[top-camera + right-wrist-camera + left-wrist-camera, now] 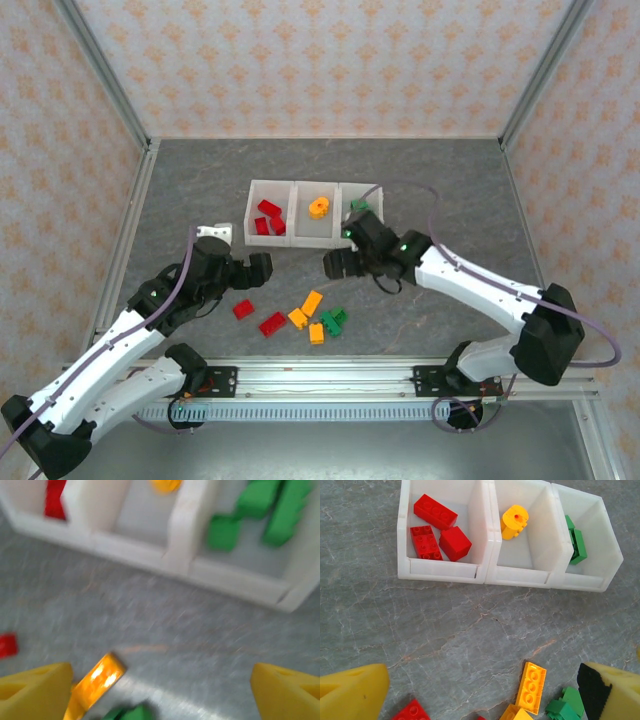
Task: Sort the legos into containers by color
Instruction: Pick up the lego from the bottom-center of the table.
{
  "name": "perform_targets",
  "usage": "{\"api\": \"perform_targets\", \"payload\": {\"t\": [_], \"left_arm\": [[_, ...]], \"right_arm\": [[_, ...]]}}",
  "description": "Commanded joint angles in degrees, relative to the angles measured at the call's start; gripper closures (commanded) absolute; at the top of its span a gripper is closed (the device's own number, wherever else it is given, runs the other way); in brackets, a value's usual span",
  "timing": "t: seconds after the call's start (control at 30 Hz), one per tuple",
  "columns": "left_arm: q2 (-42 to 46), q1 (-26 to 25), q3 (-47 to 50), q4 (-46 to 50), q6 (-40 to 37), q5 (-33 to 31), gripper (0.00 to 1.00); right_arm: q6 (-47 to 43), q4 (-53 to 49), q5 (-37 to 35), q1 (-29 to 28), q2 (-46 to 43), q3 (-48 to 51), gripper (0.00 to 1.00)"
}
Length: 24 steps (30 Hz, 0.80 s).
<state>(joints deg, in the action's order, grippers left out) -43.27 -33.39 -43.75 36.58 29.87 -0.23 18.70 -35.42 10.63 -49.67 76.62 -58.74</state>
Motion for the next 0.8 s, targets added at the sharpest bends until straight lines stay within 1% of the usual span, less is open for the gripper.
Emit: {"api": "perform_targets", "payload": {"t": [0.0,0.17,0.23,0.3,0.5,0.77], "left_arm": [[-0.2,-0.2,0.7,-1.1,-1.0,0.1,0.01],[-0.4,-0.2,0.7,-1.1,-0.7,-0.1,0.00],[-0.5,-0.2,0.7,-1.1,-0.6,-0.2,0.01],[-0.6,-0.2,0.7,-1.1,-0.6,-0.1,0.01],[-1.2,-0.2,0.6,-0.9,-0.4,-0.2,0.01],[-1.2,-0.2,0.6,-0.8,-0.3,-0.2,0.01]], "right_arm": [[4.1,-2.1,2.7,-2.9,-2.8,4.3,0.23],[8.6,-0.4,5.0,-7.0,-5.0,10.7,0.41],[9.7,0.3,5.7,-8.2,-5.2,12.5,0.46],[10.5,1.2,6.2,-9.4,-5.1,13.7,0.47],[12.0,3.5,6.8,-12.0,-3.3,15.1,0.48],[12.9,5.9,6.7,-14.9,1.7,14.0,0.55]]}}
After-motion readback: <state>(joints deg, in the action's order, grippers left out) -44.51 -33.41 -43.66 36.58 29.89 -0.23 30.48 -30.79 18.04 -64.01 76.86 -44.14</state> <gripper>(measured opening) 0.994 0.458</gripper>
